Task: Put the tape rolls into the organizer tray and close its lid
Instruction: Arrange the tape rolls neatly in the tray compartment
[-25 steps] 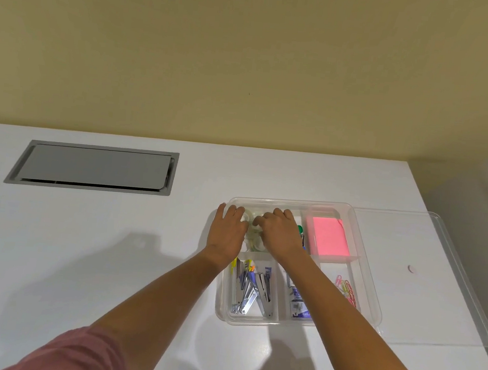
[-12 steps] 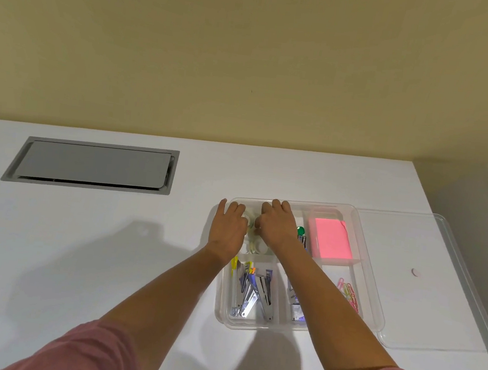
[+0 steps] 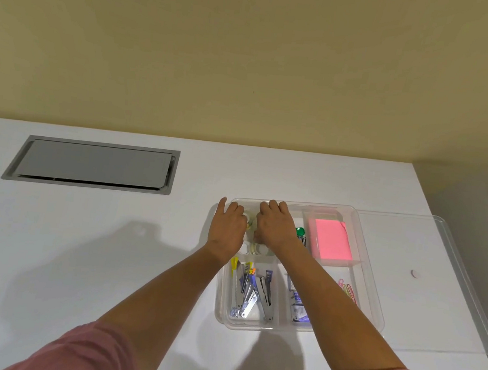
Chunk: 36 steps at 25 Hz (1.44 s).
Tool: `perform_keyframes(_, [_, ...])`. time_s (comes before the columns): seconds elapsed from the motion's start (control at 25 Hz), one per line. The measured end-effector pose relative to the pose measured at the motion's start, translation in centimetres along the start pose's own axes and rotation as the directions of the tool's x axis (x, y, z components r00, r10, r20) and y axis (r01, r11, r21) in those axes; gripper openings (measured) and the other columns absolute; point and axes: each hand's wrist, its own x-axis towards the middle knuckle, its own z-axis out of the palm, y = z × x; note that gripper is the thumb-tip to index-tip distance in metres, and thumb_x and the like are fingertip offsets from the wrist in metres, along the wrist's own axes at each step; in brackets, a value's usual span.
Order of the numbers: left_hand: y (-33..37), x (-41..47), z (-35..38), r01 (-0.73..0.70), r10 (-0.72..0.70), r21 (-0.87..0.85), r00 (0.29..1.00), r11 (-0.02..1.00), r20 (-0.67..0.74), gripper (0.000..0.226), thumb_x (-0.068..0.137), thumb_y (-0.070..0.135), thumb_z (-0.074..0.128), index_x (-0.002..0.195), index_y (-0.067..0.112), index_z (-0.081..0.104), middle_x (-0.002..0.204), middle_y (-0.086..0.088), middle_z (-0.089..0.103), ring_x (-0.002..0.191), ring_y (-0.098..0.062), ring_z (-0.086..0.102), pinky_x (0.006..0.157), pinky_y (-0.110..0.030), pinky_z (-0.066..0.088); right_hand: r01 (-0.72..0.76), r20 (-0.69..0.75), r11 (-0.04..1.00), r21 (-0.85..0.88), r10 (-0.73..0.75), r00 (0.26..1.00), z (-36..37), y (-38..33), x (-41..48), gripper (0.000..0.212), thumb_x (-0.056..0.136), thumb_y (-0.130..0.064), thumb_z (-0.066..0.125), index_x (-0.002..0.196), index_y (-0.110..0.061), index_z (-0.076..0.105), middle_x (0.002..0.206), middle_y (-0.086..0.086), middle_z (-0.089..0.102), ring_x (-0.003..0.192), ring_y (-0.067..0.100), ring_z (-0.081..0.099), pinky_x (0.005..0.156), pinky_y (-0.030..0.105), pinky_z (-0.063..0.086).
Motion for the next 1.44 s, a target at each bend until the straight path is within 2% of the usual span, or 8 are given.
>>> perform_keyframes(0.2, [-0.1, 0.1, 0.5, -0.019, 0.019, 0.04, 1.0, 0.999, 0.011, 0.025, 0.093, 0.022, 0.05, 0.115, 0.017, 0.061, 0.12, -0.004, 0.06, 0.129, -0.021, 0.038, 0.118, -0.045, 0.006, 0.036, -0.063, 0.999, 0.014, -0.035, 0.997, -0.5, 0.6, -0.8, 0.038, 0.021, -0.037, 0.08, 0.041, -0.014, 0.057, 0.048, -0.001, 0.056, 0.049, 0.018, 0.056, 0.062, 0.027, 0.025])
perform_keyframes(0.4, [0.0, 0.6, 1.1, -0.033, 0.034, 0.033, 0.999, 0.999, -0.002, 0.023, 0.094, 0.028, 0.051, 0.112, 0.018, 0.063, 0.115, -0.002, 0.063, 0.125, -0.023, 0.043, 0.119, -0.045, 0.006, 0.068, -0.144, 0.989, 0.132, -0.048, 0.988, -0.1, 1.4, -1.1, 0.038, 0.027, -0.028, 0.083, 0.05, -0.013, 0.057, 0.047, -0.001, 0.057, 0.045, 0.017, 0.056, 0.047, 0.016, 0.044])
perform_keyframes(0.6, [-0.2, 1.1, 1.6, -0.033, 0.026, -0.058, 0.993, 0.998, -0.117, 0.032, 0.086, 0.026, 0.065, 0.116, 0.02, 0.058, 0.114, 0.003, 0.062, 0.111, -0.019, 0.054, 0.114, -0.04, 0.022, 0.041, -0.196, 0.968, 0.247, 0.008, 0.981, 0.3, 1.6, -1.1, 0.038, 0.033, -0.018, 0.085, 0.055, -0.008, 0.056, 0.046, 0.002, 0.058, 0.043, 0.022, 0.057, 0.047, 0.023, 0.047])
perform_keyframes(0.72, [-0.3, 1.7, 1.4, -0.082, 0.082, -0.06, 0.997, 0.995, 0.007, 0.034, 0.091, 0.025, 0.057, 0.123, 0.016, 0.052, 0.122, 0.001, 0.058, 0.117, -0.023, 0.048, 0.113, -0.044, 0.018, 0.067, -0.21, 0.968, 0.242, -0.015, 0.978, 0.2, 1.8, -1.2, 0.038, 0.032, -0.017, 0.086, 0.056, -0.009, 0.057, 0.049, 0.003, 0.06, 0.045, 0.022, 0.058, 0.047, 0.023, 0.047])
perform_keyframes(0.84, [-0.2, 1.9, 1.0, -0.079, 0.079, -0.013, 0.996, 0.997, 0.037, 0.032, 0.093, 0.028, 0.055, 0.123, 0.016, 0.053, 0.123, 0.0, 0.057, 0.119, -0.023, 0.046, 0.113, -0.045, 0.016, 0.101, -0.205, 0.957, 0.271, -0.045, 0.978, 0.0, 2.0, -1.3, 0.042, 0.027, -0.011, 0.087, 0.059, -0.009, 0.06, 0.057, 0.005, 0.063, 0.048, 0.024, 0.06, 0.047, 0.026, 0.048])
perform_keyframes(0.92, [-0.1, 1.8, 1.0, -0.064, 0.064, 0.007, 0.998, 0.998, 0.029, 0.033, 0.093, 0.029, 0.055, 0.123, 0.015, 0.053, 0.123, -0.002, 0.057, 0.119, -0.023, 0.046, 0.114, -0.044, 0.015, 0.11, -0.166, 0.95, 0.293, -0.063, 0.984, 0.0, 1.8, -1.4, 0.044, 0.033, -0.005, 0.087, 0.07, -0.005, 0.062, 0.068, 0.01, 0.067, 0.054, 0.028, 0.063, 0.052, 0.03, 0.049])
perform_keyframes(1.08, [0.1, 1.7, 0.9, -0.026, 0.025, 0.041, 0.999, 0.999, 0.03, 0.032, 0.092, 0.027, 0.057, 0.121, 0.014, 0.053, 0.121, -0.003, 0.057, 0.12, -0.022, 0.046, 0.116, -0.045, 0.013, 0.083, -0.032, 0.951, 0.297, -0.077, 0.997, -0.3, 1.7, -1.3, 0.043, 0.072, -0.005, 0.069, 0.112, -0.002, 0.053, 0.114, 0.015, 0.059, 0.094, 0.032, 0.06, 0.086, 0.037, 0.04])
perform_keyframes(1.44, [0.1, 1.6, 0.7, -0.004, 0.004, -0.002, 0.998, 1.0, 0.07, 0.035, 0.091, 0.024, 0.058, 0.123, 0.013, 0.052, 0.124, -0.003, 0.055, 0.123, -0.022, 0.044, 0.117, -0.047, 0.01, 0.053, 0.047, 0.979, 0.199, -0.064, 0.997, 1.0, 1.4, -0.9, 0.038, 0.088, -0.005, 0.053, 0.125, -0.01, 0.047, 0.125, 0.009, 0.057, 0.116, 0.029, 0.05, 0.095, 0.037, 0.036])
